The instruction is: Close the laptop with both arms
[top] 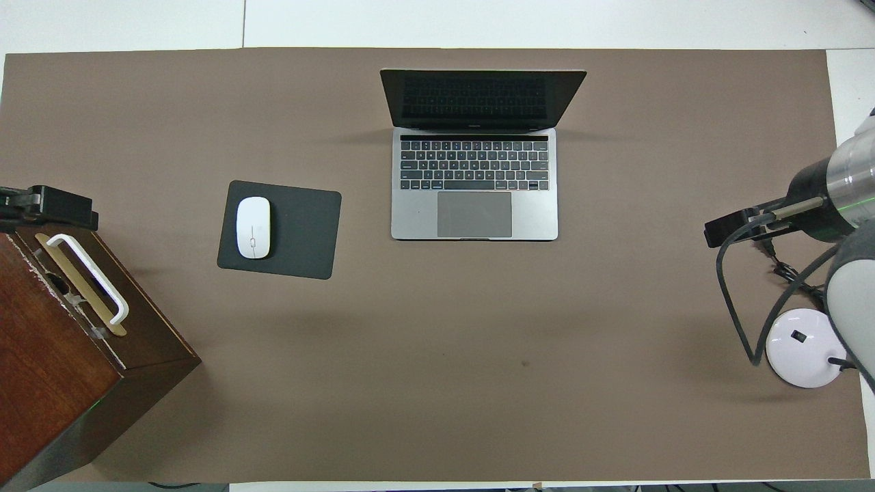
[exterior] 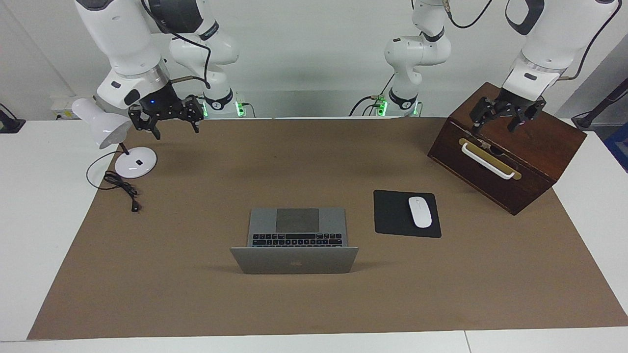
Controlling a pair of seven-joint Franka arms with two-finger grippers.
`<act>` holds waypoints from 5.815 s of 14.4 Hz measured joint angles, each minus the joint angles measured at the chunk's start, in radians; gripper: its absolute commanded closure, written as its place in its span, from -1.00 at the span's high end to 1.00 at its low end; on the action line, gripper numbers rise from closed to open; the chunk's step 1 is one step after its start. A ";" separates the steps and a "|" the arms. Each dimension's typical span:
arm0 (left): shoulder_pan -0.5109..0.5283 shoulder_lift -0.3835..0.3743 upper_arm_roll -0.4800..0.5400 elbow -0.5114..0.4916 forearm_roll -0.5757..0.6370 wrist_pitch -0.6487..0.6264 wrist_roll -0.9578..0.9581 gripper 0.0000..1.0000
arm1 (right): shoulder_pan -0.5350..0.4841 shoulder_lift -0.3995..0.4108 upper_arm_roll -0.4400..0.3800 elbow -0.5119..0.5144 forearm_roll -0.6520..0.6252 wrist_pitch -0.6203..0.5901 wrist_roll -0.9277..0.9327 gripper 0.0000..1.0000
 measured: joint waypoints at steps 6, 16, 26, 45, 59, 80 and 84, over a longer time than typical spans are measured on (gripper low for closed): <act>0.000 0.000 -0.001 0.000 0.000 0.000 0.000 1.00 | 0.000 0.000 0.000 0.000 0.000 0.000 0.000 1.00; 0.000 -0.018 -0.008 0.001 0.000 -0.002 0.000 1.00 | -0.001 -0.001 0.000 0.001 0.000 0.000 -0.029 -1.00; 0.001 -0.025 0.000 0.000 0.000 -0.003 -0.023 -0.07 | 0.000 0.000 0.004 0.027 -0.033 0.036 -0.227 -1.00; -0.034 -0.049 -0.015 -0.147 -0.108 0.318 -0.107 -1.00 | 0.000 0.171 0.023 0.189 -0.099 0.144 -0.670 -1.00; -0.442 -0.281 -0.023 -0.919 -0.110 1.224 -0.071 -1.00 | 0.046 0.569 0.131 0.623 -0.247 0.181 -0.786 -1.00; -0.553 0.250 -0.021 -0.805 -0.110 1.916 -0.034 -1.00 | 0.232 0.739 0.142 0.671 -0.479 0.517 -0.789 -1.00; -0.563 0.315 -0.021 -0.748 -0.110 1.916 -0.032 -1.00 | 0.230 0.745 0.140 0.671 -0.481 0.533 -0.789 -1.00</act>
